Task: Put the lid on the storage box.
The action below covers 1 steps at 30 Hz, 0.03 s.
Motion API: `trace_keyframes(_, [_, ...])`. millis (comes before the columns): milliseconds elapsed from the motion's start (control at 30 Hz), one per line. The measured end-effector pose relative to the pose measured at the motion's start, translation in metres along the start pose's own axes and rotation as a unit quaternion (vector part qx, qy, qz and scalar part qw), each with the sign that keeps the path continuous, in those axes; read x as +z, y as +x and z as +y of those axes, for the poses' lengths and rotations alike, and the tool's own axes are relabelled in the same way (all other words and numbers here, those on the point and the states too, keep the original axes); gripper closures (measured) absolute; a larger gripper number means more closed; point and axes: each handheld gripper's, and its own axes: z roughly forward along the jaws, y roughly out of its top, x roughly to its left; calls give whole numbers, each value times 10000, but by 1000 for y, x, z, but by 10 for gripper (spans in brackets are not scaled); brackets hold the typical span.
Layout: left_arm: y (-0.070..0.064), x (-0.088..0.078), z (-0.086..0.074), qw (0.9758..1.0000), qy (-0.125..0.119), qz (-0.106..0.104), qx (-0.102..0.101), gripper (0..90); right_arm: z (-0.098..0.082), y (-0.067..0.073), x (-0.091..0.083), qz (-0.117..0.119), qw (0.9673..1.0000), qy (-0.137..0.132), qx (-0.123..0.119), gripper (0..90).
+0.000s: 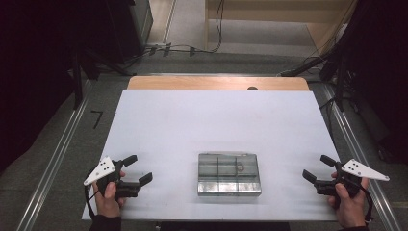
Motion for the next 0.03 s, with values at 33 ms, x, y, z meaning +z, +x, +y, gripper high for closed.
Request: trace_keyframes(33, [0, 0, 0, 10000, 18, -1, 9, 31, 0, 0, 0, 5, 10000, 4, 5, 0])
